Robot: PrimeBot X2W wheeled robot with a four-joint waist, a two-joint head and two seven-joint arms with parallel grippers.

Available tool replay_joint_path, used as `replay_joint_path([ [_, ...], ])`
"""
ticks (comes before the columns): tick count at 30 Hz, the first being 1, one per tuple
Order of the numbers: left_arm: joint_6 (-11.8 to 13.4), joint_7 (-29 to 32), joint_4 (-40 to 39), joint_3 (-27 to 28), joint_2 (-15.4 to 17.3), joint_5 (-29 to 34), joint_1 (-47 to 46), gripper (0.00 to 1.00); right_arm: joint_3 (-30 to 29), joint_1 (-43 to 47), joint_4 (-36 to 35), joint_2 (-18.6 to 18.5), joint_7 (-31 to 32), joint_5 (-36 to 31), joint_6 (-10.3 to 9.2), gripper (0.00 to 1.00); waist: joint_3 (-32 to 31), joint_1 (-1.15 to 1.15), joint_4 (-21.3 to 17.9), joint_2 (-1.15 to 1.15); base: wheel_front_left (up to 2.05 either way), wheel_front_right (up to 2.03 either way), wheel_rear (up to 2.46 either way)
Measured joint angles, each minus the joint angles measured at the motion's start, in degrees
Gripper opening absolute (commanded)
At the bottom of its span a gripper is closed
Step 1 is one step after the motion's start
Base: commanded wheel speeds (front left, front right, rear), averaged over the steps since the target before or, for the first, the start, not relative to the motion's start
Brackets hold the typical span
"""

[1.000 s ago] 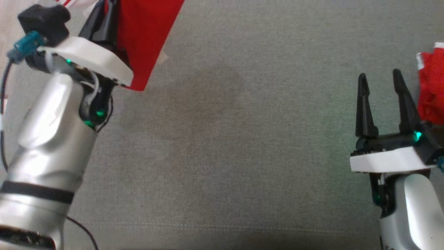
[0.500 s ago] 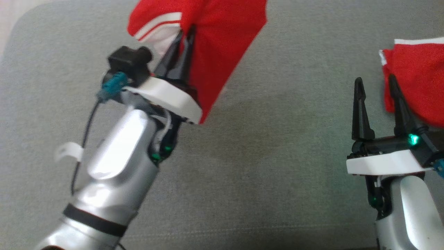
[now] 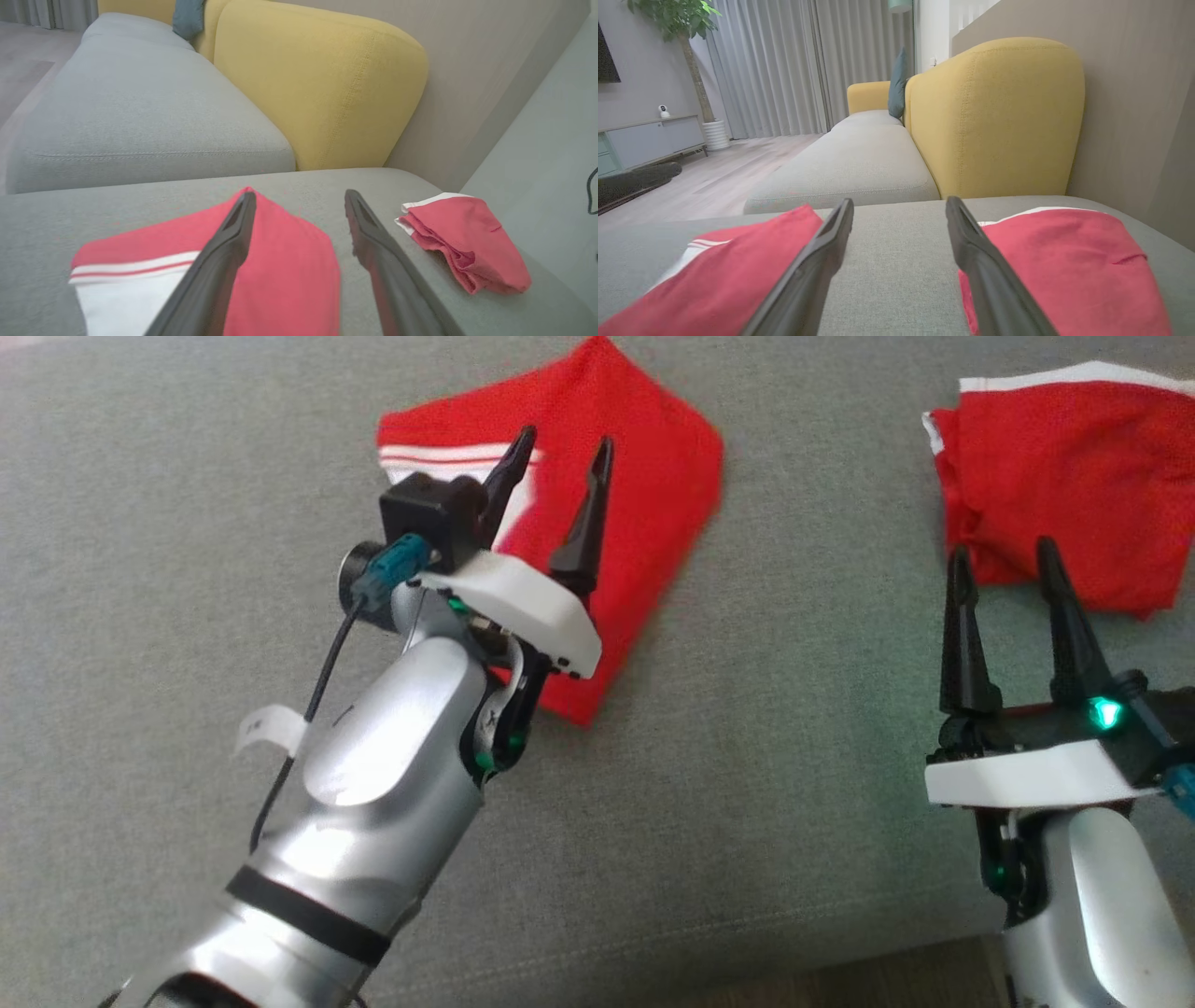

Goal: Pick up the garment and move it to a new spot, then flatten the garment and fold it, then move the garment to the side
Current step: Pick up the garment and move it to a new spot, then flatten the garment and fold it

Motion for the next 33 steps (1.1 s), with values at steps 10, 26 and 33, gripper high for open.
replay_joint_path([
  [10,0.25,-0.20,-1.76,3.10,-0.24,1.91,-0.77,1.00,-1.03,-0.10,1.10,0.00,-0.45,0.19,0.00,1.00,-0.27,0.00,2.09,0.00,0.00,0.00,0.00],
  [26,-1.22,-0.57,-15.79,17.91,6.04,13.13,21.69,1.00,-1.18,0.76,3.00,0.00,-0.16,-1.96,0.00,1.00,-6.17,0.00,11.50,0.00,0.00,0.00,0.00],
  [33,-2.85,-0.56,-19.95,21.31,3.24,15.72,31.16,1.00,-0.80,3.18,3.44,0.01,0.91,-2.99,0.00,1.00,-7.72,0.00,14.79,0.00,0.00,0.00,0.00],
])
